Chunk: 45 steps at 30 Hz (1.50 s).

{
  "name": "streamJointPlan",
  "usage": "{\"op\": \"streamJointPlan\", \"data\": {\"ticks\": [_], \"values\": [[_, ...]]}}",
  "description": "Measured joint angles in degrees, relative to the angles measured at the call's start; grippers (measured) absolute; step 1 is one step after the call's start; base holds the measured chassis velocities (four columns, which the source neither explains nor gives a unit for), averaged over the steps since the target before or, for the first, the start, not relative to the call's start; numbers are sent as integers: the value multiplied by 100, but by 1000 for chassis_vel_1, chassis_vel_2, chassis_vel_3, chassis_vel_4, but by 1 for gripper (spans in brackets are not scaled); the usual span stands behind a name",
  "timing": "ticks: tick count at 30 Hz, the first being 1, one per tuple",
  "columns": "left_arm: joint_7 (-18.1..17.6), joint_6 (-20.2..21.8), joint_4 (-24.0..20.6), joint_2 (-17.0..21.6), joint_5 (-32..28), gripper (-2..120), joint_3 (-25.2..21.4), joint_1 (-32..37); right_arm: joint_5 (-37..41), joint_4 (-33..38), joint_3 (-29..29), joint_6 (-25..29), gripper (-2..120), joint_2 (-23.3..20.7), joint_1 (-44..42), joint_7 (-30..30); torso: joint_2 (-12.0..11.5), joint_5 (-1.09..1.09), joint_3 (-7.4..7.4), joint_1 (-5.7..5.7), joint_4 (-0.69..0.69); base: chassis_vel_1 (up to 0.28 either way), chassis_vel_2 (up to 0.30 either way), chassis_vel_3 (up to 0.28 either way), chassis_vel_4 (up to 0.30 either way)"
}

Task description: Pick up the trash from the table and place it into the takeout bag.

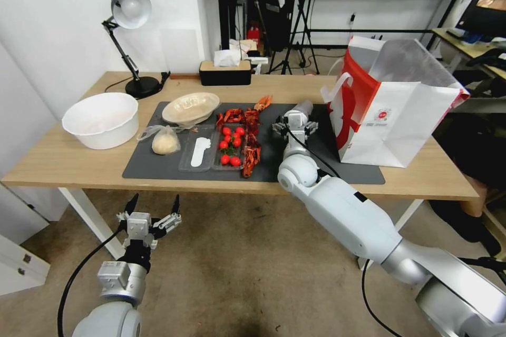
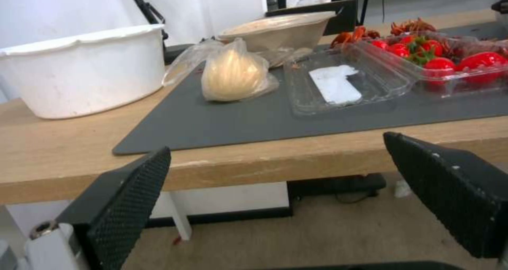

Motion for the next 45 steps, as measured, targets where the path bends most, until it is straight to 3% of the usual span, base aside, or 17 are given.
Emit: {"op": "streamJointPlan", "data": {"ticks": [7, 17, 23, 29, 33, 38, 45], "values": [[0, -17, 15, -7, 7, 100, 4, 2, -2, -21, -12, -4, 72, 2, -3, 0, 1, 0, -1, 0, 0, 0, 0, 0, 0], [1, -27, 19, -22, 20, 100, 10, 10, 7, 256, 25, 66, 71, -85, -84, -83, 0, 1, 0, 0, -1, 0, 0, 0, 0], [4, -32, 21, -33, 41, 100, 25, 13, 27, 994, 220, 766, 71, -270, -89, -852, 0, 0, 0, 0, 0, 0, 0, 0, 0], [5, -31, 21, -35, 53, 100, 32, 11, 40, 1841, 557, 882, 71, -469, -87, -1144, 0, 1, 0, 0, 0, 0, 0, 0, 0], [7, -30, 22, -39, 64, 100, 36, 14, -59, 2550, 1034, 456, 71, -716, -40, -1083, 0, 1, 0, 0, 1, 0, 0, 0, 0], [7, -29, 36, -50, 84, 100, 41, 15, -160, 3260, 1889, -493, 71, -1204, -125, -639, 1, 2, 0, -1, -1, 0, 0, 0, 0], [8, -30, 66, -64, 126, 100, 87, -1, -186, 3550, 2590, -795, 71, -1862, -424, -358, 0, 2, 0, -1, -2, 0, 0, 0, 0]]}}
